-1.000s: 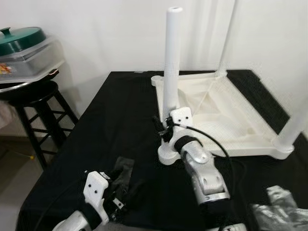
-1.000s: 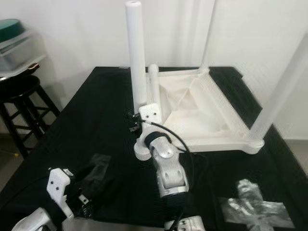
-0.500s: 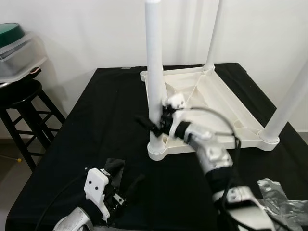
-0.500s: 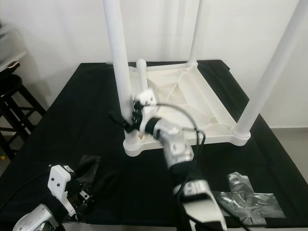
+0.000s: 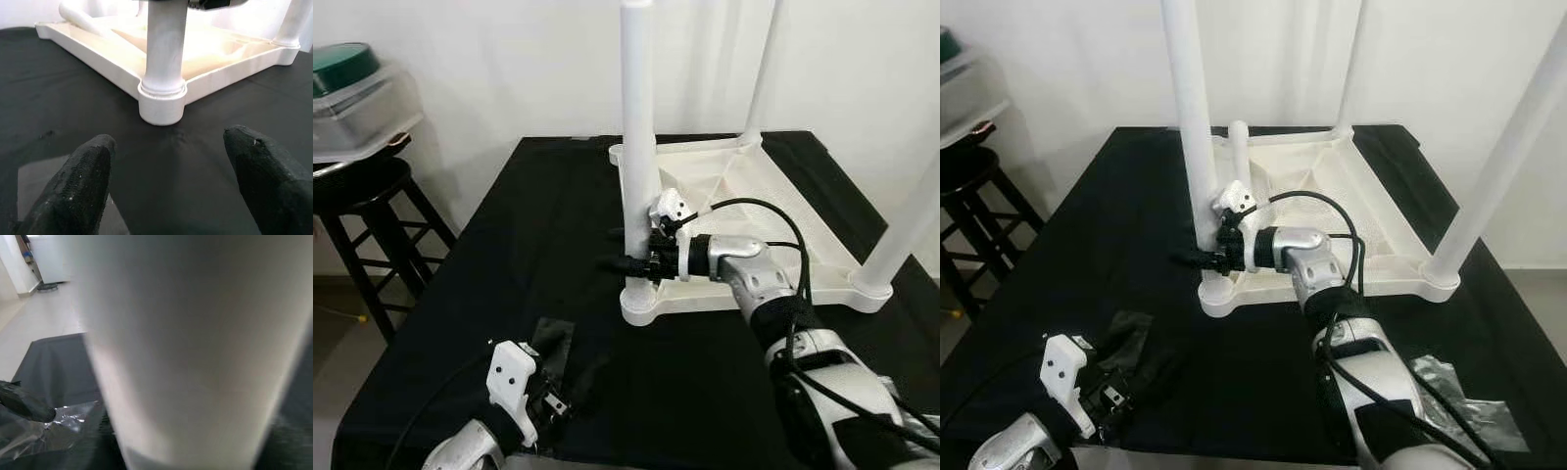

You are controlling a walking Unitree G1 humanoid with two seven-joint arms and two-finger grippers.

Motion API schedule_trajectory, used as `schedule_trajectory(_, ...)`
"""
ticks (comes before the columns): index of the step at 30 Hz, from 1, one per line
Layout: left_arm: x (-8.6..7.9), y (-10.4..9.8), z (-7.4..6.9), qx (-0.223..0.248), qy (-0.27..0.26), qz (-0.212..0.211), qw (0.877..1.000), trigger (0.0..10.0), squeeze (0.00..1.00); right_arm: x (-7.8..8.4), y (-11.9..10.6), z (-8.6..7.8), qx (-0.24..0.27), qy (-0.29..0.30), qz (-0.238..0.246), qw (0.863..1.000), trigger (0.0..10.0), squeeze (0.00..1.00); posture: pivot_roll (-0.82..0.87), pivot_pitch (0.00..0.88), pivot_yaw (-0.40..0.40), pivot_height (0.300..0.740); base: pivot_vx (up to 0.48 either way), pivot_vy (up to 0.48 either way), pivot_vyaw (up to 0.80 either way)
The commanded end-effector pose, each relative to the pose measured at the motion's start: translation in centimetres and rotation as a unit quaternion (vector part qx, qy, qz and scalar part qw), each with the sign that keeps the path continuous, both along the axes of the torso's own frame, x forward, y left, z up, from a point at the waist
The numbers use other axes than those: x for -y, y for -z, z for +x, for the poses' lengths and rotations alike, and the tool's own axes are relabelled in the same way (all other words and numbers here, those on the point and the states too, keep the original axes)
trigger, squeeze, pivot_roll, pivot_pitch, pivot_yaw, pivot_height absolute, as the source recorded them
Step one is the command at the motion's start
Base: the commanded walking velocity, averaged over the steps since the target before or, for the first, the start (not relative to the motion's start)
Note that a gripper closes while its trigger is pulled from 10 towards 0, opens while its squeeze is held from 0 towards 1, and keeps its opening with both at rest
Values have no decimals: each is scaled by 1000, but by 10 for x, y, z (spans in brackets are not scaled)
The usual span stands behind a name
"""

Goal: Building children table

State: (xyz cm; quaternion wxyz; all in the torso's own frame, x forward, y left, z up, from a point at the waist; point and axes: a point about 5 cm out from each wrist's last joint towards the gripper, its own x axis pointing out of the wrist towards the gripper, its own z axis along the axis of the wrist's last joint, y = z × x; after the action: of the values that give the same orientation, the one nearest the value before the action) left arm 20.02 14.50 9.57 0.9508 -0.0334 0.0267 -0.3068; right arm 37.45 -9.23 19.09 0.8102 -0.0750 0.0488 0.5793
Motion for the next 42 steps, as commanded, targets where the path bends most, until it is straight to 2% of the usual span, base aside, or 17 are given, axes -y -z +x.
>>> schedule_trajectory(1,-2,2,-3,-2,0,10,1000,10000,0,-1,11,-4,-28,-21,-7,999,0,0,-10,2,43,740,0,0,0)
schedule_trajectory(12,-2,1,-7,-3,3,6,1000,10000,0,24,45,-8,-33,62,-63,996,0,0,-23,35,42,740,0,0,0)
schedule_trajectory(13,-3,1,-8,-2,2,5,1000,10000,0,25,58,-12,-36,100,-79,991,0,0,-18,42,33,740,0,0,0)
schedule_trajectory(14,-4,0,-9,-2,0,6,1000,10000,0,21,73,-15,-16,262,-66,963,0,0,-23,52,31,740,0,0,0)
schedule_trajectory(15,-4,0,-9,-2,0,6,1000,10000,0,21,73,-15,-16,262,-66,963,0,0,-23,52,31,740,0,0,0)
schedule_trajectory(16,-7,-1,-10,-3,-5,2,1000,10000,0,0,103,-70,-22,375,-53,925,0,0,-30,66,53,740,0,0,0)
schedule_trajectory(19,-7,-1,-10,-3,-5,2,1000,10000,0,0,103,-70,-22,375,-53,925,0,0,-30,66,53,740,0,0,0)
schedule_trajectory(20,-9,-1,-9,-5,-3,3,1000,10000,0,-8,109,-91,-40,391,-51,918,0,0,-46,64,67,740,0,0,0)
schedule_trajectory(28,-7,-1,-7,-17,26,-3,1000,10000,0,12,90,-67,-1,419,-63,906,0,0,-62,60,79,740,0,0,0)
schedule_trajectory(29,-7,-1,-7,-16,24,-3,1000,10000,0,10,88,-64,0,420,-67,905,4588,0,-57,57,77,740,0,0,0)
schedule_trajectory(30,-7,-1,-6,-13,18,-2,1000,10000,0,9,85,-59,-1,422,-61,905,10000,129,-50,57,70,740,0,0,0)
schedule_trajectory(32,-7,-2,-6,-11,14,-2,1000,10000,0,8,83,-55,-1,423,-57,904,10000,129,-50,57,70,740,0,0,0)
schedule_trajectory(33,-7,-2,-5,-9,9,-3,1000,10000,0,6,73,-45,3,402,-32,915,10000,1000,-63,57,63,740,0,0,0)
schedule_trajectory(39,-5,-2,-3,-9,9,-7,1000,10000,0,-9,28,-35,36,258,24,965,10000,1000,-66,47,62,740,0,0,0)
schedule_trajectory(40,-5,-2,-2,-9,11,-8,1000,10000,0,-12,18,-34,53,144,15,988,10000,192,-65,41,61,740,0,0,0)
schedule_trajectory(41,-5,-2,-2,-9,11,-8,1000,10000,0,-12,18,-34,53,144,15,988,10000,192,-65,41,61,740,0,0,0)
schedule_trajectory(42,-5,-1,-1,-9,11,-8,1000,10000,0,-12,17,-32,55,94,0,994,10000,0,-59,38,59,740,0,0,0)
